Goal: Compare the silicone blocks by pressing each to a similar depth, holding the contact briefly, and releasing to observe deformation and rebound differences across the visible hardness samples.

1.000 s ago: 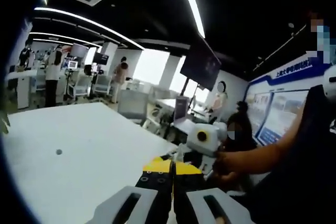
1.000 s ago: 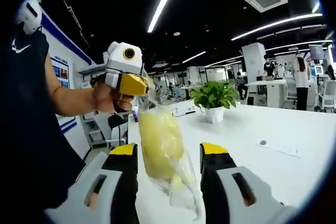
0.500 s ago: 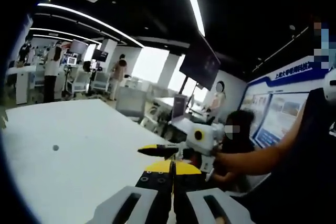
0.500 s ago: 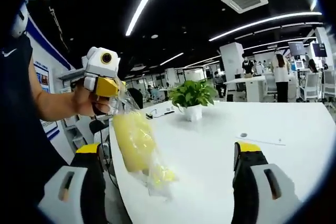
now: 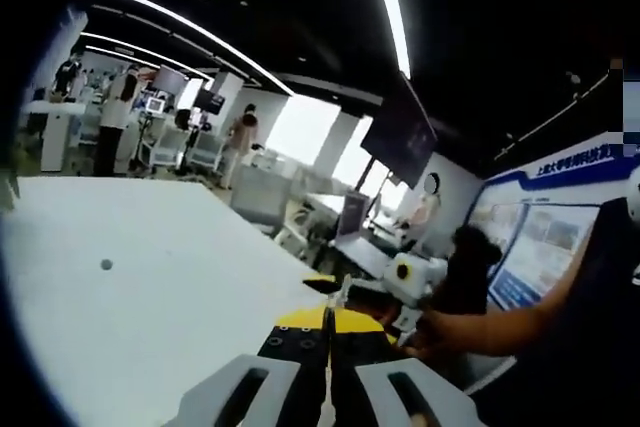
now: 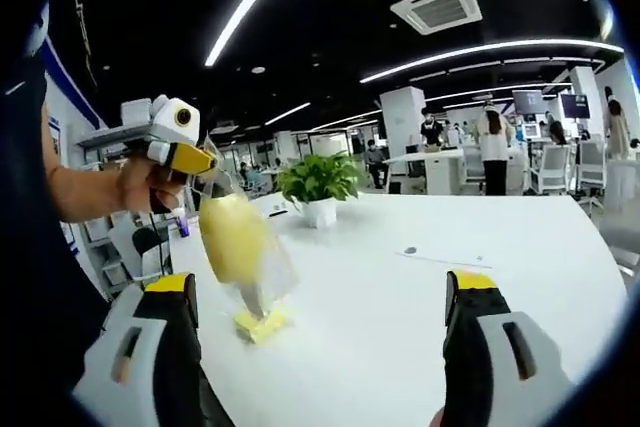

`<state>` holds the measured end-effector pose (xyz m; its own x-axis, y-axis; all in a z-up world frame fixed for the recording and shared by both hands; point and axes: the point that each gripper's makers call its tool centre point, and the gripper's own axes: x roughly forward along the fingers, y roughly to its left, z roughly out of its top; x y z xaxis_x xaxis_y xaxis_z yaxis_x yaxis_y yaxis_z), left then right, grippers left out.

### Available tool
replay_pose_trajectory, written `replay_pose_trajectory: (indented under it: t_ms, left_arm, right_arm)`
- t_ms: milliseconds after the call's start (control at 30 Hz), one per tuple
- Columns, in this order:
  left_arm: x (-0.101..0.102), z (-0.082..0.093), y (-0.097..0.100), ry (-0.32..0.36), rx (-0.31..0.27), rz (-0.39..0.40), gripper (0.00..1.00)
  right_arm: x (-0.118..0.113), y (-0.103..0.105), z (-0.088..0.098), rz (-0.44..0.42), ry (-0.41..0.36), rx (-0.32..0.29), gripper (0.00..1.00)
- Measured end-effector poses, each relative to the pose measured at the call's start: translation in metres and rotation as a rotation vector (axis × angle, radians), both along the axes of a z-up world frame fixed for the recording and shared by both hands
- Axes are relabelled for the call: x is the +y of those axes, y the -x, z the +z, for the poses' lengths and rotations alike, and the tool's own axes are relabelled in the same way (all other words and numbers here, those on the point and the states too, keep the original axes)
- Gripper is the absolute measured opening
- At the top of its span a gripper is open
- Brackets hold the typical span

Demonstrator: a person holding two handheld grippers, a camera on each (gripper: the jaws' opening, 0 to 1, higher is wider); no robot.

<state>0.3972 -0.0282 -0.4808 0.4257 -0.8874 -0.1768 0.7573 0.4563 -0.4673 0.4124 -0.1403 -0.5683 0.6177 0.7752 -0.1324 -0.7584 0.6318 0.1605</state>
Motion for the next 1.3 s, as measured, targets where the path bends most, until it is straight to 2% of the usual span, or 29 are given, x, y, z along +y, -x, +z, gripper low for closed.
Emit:
replay_pose_trajectory:
  t_ms: [200, 233, 467, 700, 767, 900, 1100, 1233, 1300]
  left_arm:
    - [0.001, -0.019, -0.005, 0.004, 0.042, 0.026, 0.0]
    - [0.001, -0.024, -0.006, 0.002, 0.053, 0.031, 0.0]
    - [-0.004, -0.049, -0.005, 0.007, 0.101, 0.045, 0.0]
    - [-0.012, -0.071, -0.002, 0.021, 0.156, 0.046, 0.0]
    - [-0.016, -0.078, 0.002, 0.019, 0.168, 0.023, 0.0]
    - [-0.021, -0.093, 0.003, 0.019, 0.195, 0.025, 0.0]
    - [-0.028, -0.11, 0.004, 0.018, 0.23, 0.028, 0.0]
    - [-0.028, -0.123, 0.001, 0.017, 0.257, 0.042, 0.0]
    - [-0.03, -0.129, 0.0, 0.04, 0.293, 0.05, 0.0]
  right_arm:
    - [-0.019, 0.009, -0.022, -0.036, 0.018, 0.041, 0.96]
    - [-0.018, 0.014, -0.028, -0.024, 0.008, 0.075, 0.96]
    - [-0.029, 0.022, -0.041, -0.059, 0.015, 0.088, 0.96]
    - [-0.039, 0.043, -0.067, -0.078, 0.031, 0.128, 0.96]
    - [-0.038, 0.048, -0.073, -0.079, 0.032, 0.145, 0.96]
    - [-0.036, 0.054, -0.078, -0.071, 0.048, 0.148, 0.96]
    - [-0.045, 0.055, -0.077, -0.091, 0.034, 0.136, 0.96]
    - [-0.054, 0.055, -0.087, -0.119, 0.051, 0.141, 0.96]
    - [-0.061, 0.055, -0.094, -0.137, 0.065, 0.147, 0.96]
